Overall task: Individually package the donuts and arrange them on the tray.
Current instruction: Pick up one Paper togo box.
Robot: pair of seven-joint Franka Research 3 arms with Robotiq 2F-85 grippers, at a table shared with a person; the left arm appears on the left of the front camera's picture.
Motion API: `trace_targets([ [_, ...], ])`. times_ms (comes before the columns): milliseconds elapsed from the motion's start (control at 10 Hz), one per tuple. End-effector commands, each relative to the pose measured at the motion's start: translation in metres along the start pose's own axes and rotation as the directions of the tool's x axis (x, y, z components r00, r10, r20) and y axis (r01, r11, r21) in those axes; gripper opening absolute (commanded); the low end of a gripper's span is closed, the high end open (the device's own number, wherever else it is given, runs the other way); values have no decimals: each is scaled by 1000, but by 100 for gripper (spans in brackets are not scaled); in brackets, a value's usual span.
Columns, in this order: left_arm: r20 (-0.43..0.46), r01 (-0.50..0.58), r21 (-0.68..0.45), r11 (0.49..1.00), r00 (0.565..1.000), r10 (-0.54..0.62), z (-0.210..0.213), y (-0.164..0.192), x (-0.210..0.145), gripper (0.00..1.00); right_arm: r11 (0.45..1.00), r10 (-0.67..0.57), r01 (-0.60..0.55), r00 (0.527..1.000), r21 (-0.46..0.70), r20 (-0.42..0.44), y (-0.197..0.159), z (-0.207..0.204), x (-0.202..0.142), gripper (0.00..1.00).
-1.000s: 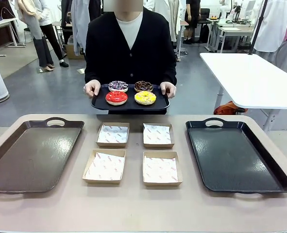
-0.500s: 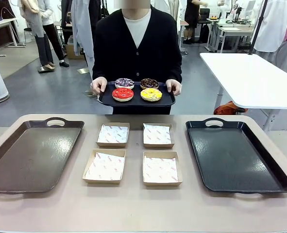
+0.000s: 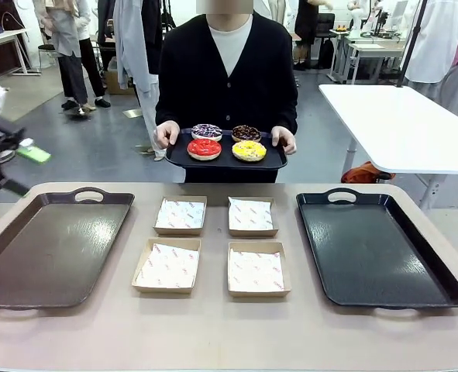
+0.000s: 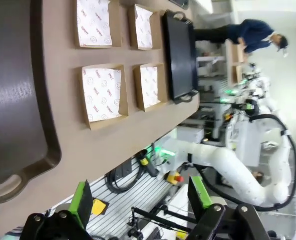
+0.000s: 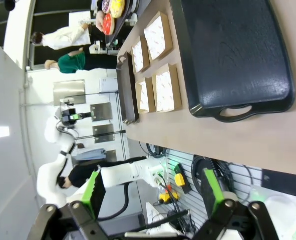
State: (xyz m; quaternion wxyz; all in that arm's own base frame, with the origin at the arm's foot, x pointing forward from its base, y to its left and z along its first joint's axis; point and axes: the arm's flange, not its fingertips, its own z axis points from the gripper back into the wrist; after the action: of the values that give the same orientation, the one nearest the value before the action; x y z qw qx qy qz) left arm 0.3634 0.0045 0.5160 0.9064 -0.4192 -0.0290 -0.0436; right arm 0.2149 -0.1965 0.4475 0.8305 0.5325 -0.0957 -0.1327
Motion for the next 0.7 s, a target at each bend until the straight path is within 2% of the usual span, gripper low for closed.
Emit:
trace_targets([
  [0, -96, 37, 175, 984, 995, -20, -24, -40, 19, 100, 1000, 0, 0, 1000, 4, 14, 0, -3, 0, 100],
  [200, -164, 127, 379, 917, 984, -69, -79, -75, 22, 100, 1000, 0, 0, 1000, 4, 14, 0, -3, 0, 100],
  [400, -183, 182, 492, 851, 978, -103, -132, -84, 18, 100, 1000, 0, 0, 1000, 4, 14, 0, -3, 0, 100],
  [600, -155, 206, 573, 793, 978, -141, -186, -83, 16, 100, 1000, 0, 0, 1000, 4, 14, 0, -3, 0, 100],
])
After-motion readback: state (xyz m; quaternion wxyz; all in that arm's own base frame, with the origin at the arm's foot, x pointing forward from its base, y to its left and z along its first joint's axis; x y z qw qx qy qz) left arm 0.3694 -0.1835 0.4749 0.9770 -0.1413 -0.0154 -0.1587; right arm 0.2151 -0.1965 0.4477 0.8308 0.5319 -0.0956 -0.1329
